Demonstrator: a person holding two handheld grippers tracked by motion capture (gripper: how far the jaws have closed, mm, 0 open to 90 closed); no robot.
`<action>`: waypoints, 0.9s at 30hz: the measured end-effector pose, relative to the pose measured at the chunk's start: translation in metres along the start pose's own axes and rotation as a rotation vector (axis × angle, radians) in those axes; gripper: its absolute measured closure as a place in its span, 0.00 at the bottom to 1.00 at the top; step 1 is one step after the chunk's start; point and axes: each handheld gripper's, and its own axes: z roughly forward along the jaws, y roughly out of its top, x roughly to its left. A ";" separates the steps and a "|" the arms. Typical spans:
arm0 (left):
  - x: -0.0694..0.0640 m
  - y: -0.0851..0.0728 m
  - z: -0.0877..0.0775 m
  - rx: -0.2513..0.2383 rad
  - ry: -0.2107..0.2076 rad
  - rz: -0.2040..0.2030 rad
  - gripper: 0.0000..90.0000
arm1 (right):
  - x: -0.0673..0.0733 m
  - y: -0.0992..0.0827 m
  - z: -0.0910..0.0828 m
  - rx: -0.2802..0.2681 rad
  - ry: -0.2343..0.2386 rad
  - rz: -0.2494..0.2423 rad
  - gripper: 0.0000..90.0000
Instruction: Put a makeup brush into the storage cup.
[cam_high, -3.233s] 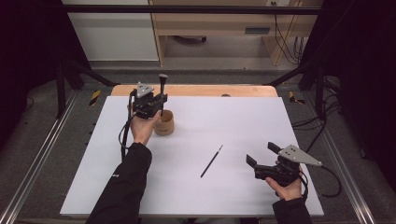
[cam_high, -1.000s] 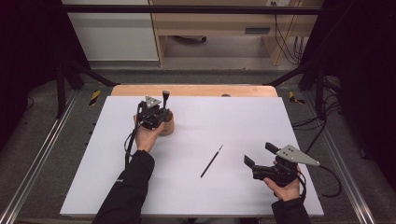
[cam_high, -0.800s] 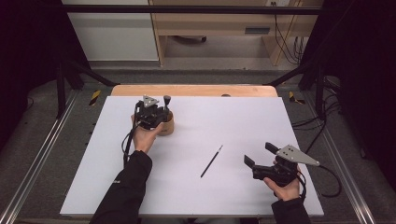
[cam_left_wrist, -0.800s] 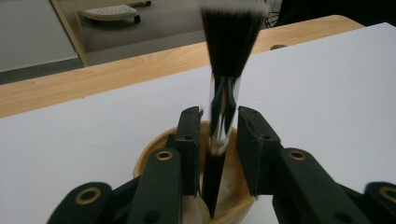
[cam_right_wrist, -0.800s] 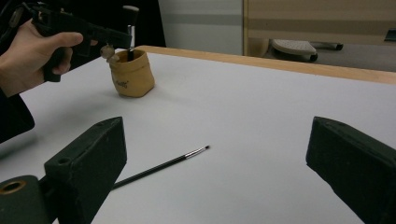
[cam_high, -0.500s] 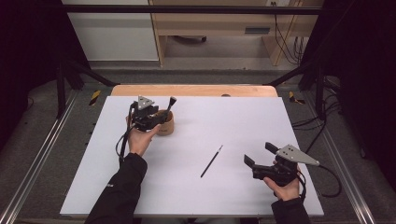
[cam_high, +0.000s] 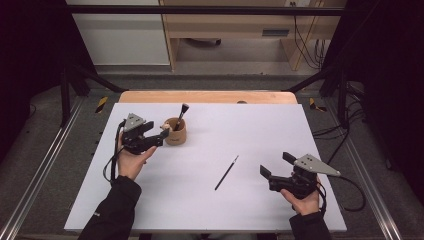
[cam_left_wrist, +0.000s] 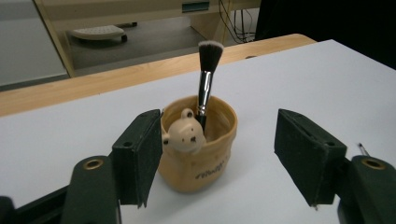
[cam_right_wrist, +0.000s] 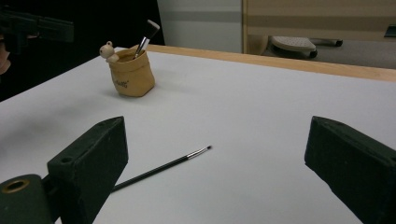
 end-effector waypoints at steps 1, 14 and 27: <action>0.000 -0.003 -0.003 -0.005 -0.001 0.002 0.34 | 0.000 0.000 0.000 0.000 0.002 -0.002 0.07; -0.003 -0.035 -0.045 -0.031 -0.029 0.019 0.23 | 0.001 -0.002 0.002 0.018 0.001 -0.011 0.08; -0.010 -0.057 -0.073 -0.025 -0.031 0.023 0.12 | 0.005 0.001 0.006 0.024 0.004 -0.015 0.08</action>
